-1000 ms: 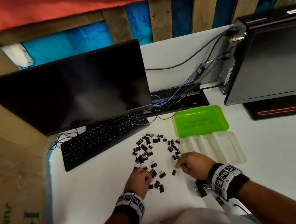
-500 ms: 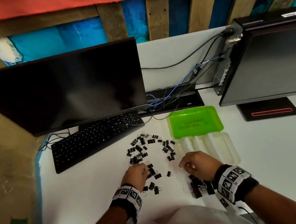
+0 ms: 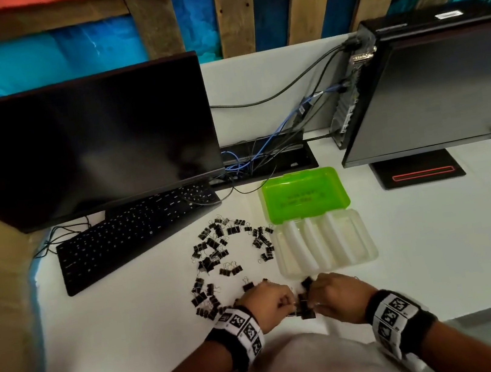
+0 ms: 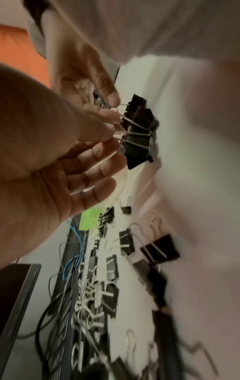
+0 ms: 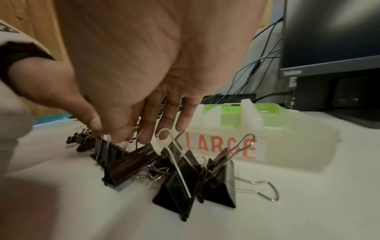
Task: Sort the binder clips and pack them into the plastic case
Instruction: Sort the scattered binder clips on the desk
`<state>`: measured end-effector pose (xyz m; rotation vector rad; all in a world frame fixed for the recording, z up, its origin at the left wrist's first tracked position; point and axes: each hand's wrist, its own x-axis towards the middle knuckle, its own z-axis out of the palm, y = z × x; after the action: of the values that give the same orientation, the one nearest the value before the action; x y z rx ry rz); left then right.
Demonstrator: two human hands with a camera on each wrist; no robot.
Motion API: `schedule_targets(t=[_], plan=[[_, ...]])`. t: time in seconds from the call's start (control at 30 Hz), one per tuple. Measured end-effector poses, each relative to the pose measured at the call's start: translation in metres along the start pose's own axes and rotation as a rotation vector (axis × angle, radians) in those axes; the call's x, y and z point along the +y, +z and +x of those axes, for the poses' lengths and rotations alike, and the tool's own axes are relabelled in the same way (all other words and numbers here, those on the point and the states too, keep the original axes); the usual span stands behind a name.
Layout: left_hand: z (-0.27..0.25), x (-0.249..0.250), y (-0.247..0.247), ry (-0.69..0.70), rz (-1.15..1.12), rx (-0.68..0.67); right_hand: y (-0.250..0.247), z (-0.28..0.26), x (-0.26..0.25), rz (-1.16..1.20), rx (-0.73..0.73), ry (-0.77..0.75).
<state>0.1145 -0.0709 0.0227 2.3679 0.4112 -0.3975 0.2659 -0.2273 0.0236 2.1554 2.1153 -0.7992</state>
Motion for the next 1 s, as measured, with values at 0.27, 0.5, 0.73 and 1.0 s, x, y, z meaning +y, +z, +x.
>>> schedule_targets(t=[0.27,0.5,0.73,1.0], plan=[[-0.014,-0.039,-0.01,0.029,0.071,0.163,-0.021,-0.006,-0.003,0.12,0.081,0.017],[-0.057,-0.086,-0.006,0.032,0.256,-0.012,-0.038,0.061,-0.04,0.063,0.046,-0.078],[-0.058,-0.112,0.003,-0.065,0.148,0.213,-0.064,0.136,-0.042,0.07,0.082,0.048],[-0.06,-0.127,-0.026,-0.114,0.053,0.341,-0.086,0.201,-0.022,-0.006,0.026,0.181]])
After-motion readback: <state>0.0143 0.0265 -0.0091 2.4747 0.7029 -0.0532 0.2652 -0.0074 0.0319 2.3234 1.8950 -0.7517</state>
